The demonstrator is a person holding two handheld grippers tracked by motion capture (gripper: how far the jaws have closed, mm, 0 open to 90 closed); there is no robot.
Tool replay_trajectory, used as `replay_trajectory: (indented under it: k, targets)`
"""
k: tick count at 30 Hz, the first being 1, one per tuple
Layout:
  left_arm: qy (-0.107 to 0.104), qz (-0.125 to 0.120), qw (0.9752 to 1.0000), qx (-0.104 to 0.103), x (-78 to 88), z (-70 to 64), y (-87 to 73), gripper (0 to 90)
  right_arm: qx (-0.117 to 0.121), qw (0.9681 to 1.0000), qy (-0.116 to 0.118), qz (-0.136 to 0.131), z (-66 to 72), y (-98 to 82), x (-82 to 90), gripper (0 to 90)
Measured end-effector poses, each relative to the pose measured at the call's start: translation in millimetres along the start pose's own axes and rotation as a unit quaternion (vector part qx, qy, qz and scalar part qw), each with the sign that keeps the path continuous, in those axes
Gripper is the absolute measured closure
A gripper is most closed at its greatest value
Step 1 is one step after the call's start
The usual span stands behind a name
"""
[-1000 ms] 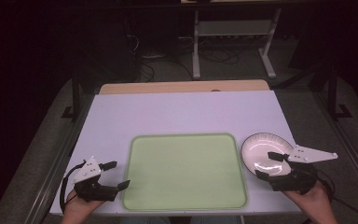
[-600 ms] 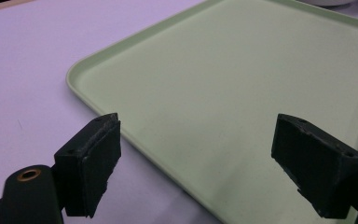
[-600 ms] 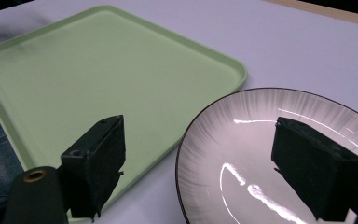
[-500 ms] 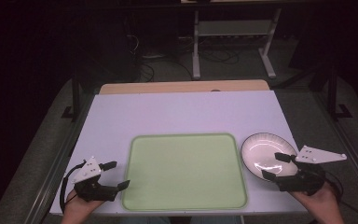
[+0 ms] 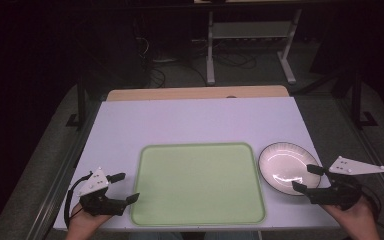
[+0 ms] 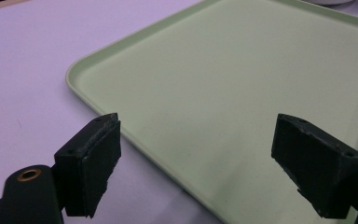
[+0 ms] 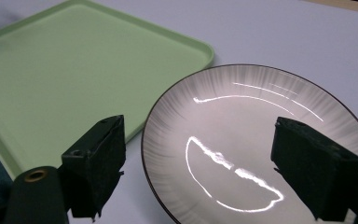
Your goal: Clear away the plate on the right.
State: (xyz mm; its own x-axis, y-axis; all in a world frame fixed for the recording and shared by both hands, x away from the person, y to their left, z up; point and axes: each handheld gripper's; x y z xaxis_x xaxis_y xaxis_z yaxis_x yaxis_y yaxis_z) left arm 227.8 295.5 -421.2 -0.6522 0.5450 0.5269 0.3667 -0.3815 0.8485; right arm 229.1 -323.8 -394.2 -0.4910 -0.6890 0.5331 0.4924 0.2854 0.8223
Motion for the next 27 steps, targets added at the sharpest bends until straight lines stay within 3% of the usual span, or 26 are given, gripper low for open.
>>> replay_trajectory:
  k: [12,27]
  targets:
    - [-0.001,0.000,1.0000,-0.001,-0.1,-0.1,0.1,15.6,-0.024,0.9995,-0.020,0.005,-13.6,-4.9,11.8,17.3]
    - [0.001,0.000,1.0000,0.000,0.0,1.0,0.0,15.5,-0.081,0.9950,-0.057,0.015,-48.9,-15.8,23.9,19.8]
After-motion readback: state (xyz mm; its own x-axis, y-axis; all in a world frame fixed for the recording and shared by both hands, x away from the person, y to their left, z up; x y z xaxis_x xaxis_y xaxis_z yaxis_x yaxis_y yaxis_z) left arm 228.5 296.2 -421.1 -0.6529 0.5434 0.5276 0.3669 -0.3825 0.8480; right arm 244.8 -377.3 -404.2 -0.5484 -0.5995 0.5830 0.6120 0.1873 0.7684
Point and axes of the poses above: each handheld gripper's, and its own axes: x roughly backward along the jaws, y roughly out of its top, z roughly to its left, and after that the axes turned 9 degrees about y, right-handed
